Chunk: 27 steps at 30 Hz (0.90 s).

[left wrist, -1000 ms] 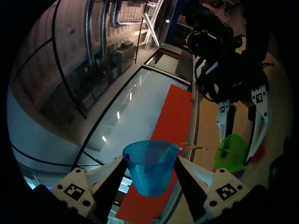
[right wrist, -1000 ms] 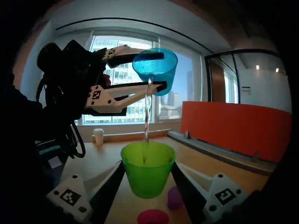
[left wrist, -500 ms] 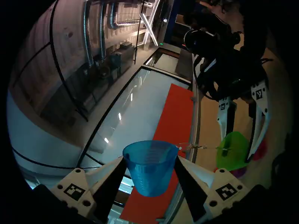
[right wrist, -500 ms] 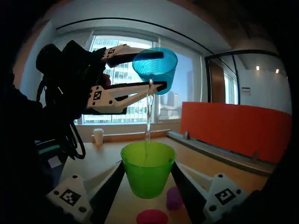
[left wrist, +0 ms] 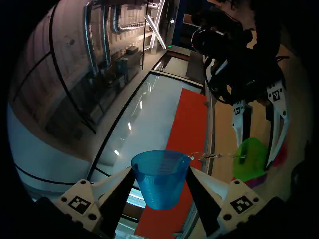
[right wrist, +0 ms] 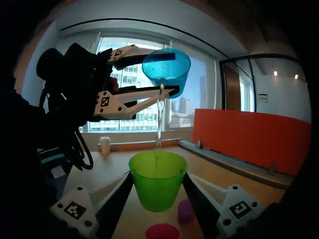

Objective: Pour water

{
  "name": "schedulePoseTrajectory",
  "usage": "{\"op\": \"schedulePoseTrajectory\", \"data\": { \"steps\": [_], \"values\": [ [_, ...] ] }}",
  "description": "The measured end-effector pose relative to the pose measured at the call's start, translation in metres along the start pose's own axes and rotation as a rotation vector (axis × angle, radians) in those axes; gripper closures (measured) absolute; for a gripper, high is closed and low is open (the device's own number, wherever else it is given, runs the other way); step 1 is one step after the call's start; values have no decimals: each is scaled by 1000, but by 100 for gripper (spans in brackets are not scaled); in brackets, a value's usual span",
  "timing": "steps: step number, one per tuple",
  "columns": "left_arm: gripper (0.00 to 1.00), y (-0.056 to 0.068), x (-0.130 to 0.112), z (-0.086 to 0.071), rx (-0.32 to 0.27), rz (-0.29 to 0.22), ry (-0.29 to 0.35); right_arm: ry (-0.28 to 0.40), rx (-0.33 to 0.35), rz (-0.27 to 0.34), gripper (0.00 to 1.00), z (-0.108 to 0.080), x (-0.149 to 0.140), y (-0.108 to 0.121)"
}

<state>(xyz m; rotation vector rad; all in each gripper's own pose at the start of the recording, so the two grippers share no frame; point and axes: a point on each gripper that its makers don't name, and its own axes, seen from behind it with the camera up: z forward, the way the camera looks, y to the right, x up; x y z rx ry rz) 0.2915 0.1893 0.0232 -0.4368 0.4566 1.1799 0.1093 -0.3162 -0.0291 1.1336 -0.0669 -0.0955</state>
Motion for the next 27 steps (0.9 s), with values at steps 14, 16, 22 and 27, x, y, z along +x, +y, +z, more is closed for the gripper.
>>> {"op": "schedulePoseTrajectory", "data": {
  "steps": [14, 16, 22, 27],
  "values": [
    [15, 3, 0, 1, -1, 44, 1, 1, -1, -1, 12, 0, -1, 1],
    [15, 3, 0, 2, -1, 54, 1, 1, -1, -1, 12, 0, -1, 1],
    [15, 3, 1, 3, -1, 78, 1, 1, -1, -3, 12, 0, -1, 2],
    [15, 1, 2, 5, -1, 93, 2, 2, -2, -4, 12, 0, 0, 3]
  ]
}}
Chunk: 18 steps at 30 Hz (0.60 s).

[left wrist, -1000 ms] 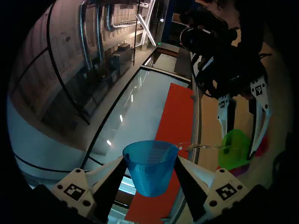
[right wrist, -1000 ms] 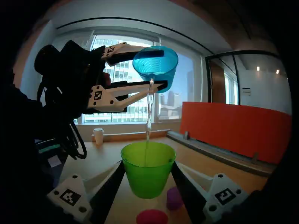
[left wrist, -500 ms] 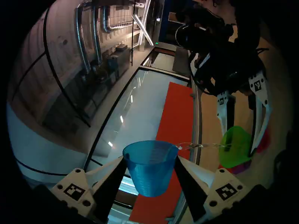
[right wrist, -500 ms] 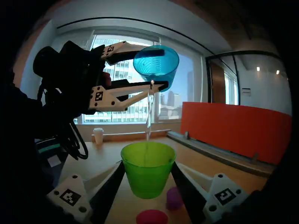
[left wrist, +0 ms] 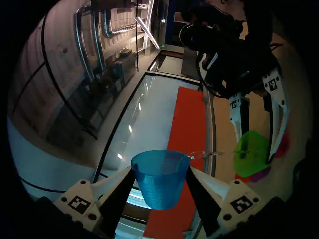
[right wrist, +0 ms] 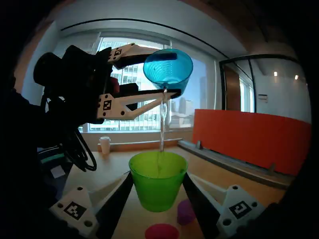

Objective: Pour water

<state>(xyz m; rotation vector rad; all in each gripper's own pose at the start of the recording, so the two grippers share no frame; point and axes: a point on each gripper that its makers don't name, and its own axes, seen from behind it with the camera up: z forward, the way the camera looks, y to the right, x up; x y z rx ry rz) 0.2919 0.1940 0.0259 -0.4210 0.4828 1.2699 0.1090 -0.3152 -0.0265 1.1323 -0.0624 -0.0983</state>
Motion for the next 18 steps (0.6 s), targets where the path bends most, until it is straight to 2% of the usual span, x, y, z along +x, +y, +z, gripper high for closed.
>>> {"op": "schedulePoseTrajectory", "data": {
  "steps": [9, 18],
  "values": [
    [15, -7, 3, -1, 6, 28, 2, 2, -1, -3, 13, 0, 1, 0],
    [15, 2, 7, -1, 2, 52, 9, 6, -3, -4, 12, -1, 3, 1]
  ]
}}
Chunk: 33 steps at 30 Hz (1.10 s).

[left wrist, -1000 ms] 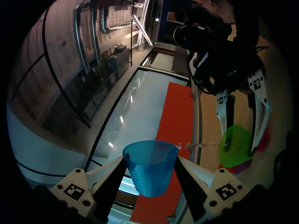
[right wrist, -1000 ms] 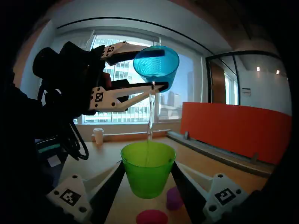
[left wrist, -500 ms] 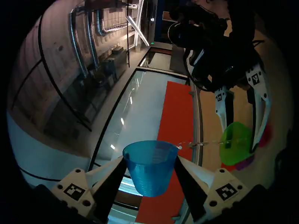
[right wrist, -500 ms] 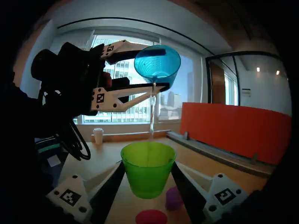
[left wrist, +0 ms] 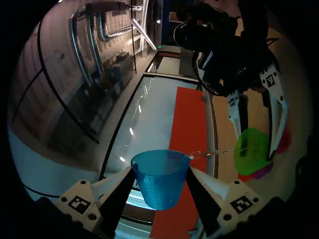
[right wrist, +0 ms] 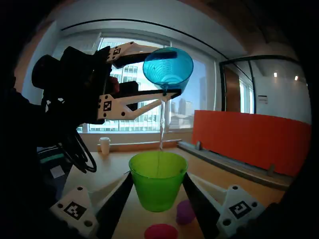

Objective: Pour water

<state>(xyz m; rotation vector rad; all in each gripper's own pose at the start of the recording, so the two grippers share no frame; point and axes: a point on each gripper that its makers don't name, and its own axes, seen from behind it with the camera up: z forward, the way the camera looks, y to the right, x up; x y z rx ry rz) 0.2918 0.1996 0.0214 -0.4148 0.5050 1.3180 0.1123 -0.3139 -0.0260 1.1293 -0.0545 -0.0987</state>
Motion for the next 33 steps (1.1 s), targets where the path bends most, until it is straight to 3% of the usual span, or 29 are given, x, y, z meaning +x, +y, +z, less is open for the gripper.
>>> {"op": "schedulePoseTrajectory", "data": {
  "steps": [33],
  "values": [
    [15, -2, 14, -2, 0, 160, 13, 8, -2, -4, 13, -4, 2, 1]
  ]
}}
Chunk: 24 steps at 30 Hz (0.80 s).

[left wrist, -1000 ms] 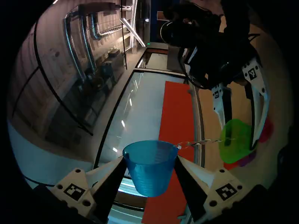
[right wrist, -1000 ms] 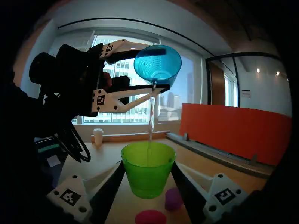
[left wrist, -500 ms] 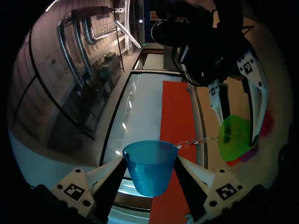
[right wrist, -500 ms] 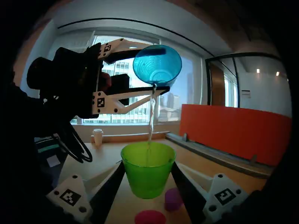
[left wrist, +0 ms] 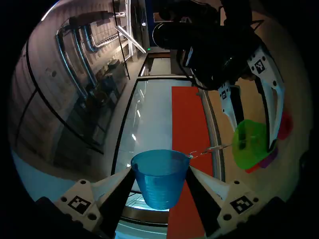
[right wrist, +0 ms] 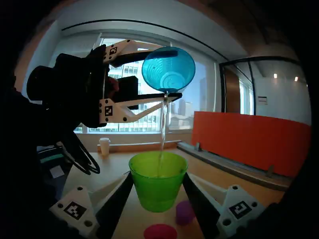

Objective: Pour water

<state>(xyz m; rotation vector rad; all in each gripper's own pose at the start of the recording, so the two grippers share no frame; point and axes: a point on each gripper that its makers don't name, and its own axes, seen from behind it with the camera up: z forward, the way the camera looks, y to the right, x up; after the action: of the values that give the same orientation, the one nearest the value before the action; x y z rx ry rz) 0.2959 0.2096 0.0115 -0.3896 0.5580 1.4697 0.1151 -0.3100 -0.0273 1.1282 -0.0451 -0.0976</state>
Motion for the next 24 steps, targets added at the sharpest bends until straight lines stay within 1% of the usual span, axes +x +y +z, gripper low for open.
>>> {"op": "schedulePoseTrajectory", "data": {
  "steps": [9, 12, 24],
  "values": [
    [15, 5, 2, -1, -2, 56, -7, 1, 2, -3, 13, 1, 1, -1],
    [15, 6, 4, -2, -2, 67, -3, 1, 1, -2, 13, 1, 1, -1],
    [15, 6, 5, -2, -5, 59, 6, 3, 4, -1, 13, 2, 1, -2]
  ]
}}
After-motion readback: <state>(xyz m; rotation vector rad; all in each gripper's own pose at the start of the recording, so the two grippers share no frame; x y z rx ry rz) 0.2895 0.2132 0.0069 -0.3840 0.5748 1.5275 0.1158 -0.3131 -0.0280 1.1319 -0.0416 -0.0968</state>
